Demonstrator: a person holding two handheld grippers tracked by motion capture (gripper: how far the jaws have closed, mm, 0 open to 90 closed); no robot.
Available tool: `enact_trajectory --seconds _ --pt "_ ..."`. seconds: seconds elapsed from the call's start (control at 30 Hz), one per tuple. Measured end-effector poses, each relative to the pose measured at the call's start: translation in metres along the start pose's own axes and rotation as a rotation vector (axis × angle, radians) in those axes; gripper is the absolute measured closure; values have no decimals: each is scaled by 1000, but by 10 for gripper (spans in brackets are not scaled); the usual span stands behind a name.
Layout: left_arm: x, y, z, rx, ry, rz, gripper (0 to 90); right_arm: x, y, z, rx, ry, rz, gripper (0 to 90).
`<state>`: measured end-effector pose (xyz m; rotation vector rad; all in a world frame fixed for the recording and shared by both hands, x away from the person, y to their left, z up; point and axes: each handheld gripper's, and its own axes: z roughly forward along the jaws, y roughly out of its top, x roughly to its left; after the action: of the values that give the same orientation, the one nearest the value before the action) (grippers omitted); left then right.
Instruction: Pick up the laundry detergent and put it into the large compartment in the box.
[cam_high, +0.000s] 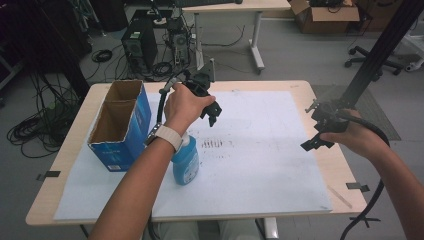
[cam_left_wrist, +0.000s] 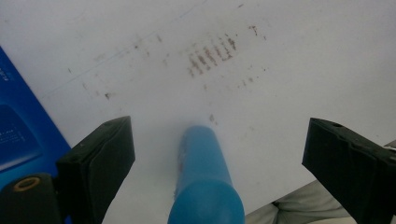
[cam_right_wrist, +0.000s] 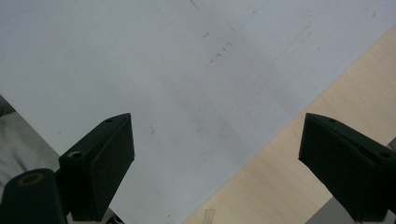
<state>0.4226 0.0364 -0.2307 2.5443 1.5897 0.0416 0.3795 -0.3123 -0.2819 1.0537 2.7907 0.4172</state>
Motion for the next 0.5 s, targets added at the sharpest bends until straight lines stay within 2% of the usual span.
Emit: enact_trajectory --seconds 0.23,0.5 --pt "0 -1 -5 -17 -14 -10 75 -1 0 -1 -3 3 -3 106" --pt "-2 -7 -12 -39 -10 -9 70 2 -1 0 0 -1 -5 106"
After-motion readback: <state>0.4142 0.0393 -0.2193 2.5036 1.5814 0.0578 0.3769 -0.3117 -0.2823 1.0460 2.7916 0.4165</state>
